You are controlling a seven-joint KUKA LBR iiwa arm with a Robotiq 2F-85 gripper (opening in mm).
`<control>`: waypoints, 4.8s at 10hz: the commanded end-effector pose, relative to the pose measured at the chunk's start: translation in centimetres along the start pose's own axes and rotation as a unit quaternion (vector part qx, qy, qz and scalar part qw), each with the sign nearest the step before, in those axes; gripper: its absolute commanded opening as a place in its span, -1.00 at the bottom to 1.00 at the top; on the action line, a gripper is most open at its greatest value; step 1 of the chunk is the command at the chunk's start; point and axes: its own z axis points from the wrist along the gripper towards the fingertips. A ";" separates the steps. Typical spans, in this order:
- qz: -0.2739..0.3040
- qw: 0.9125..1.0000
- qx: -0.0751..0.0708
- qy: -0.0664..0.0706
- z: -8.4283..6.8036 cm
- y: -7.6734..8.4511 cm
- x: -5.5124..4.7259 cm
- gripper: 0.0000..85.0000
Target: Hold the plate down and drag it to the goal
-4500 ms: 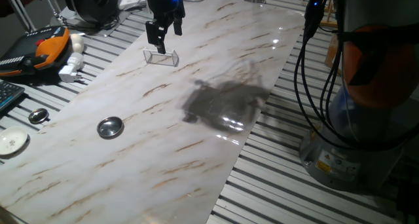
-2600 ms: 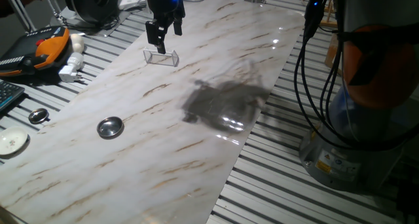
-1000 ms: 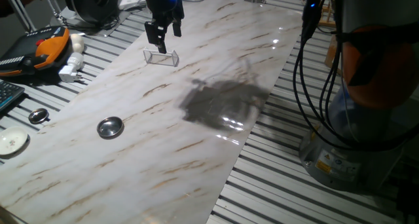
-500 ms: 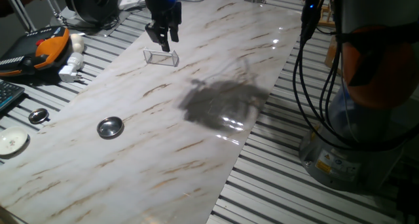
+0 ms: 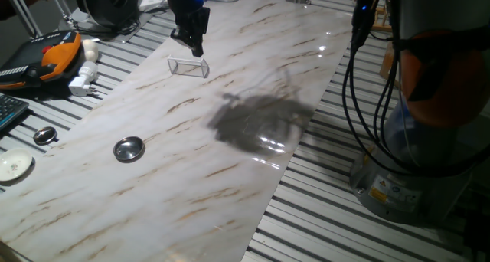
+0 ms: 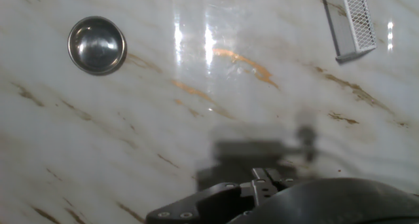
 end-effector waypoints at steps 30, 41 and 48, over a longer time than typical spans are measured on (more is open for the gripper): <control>0.089 0.996 0.004 -0.027 4.7 12.4 2.3 -1.00; 0.067 0.998 0.008 -0.018 4.6 12.5 2.5 -1.00; 0.003 1.000 -0.003 -0.022 4.6 12.5 2.5 -1.00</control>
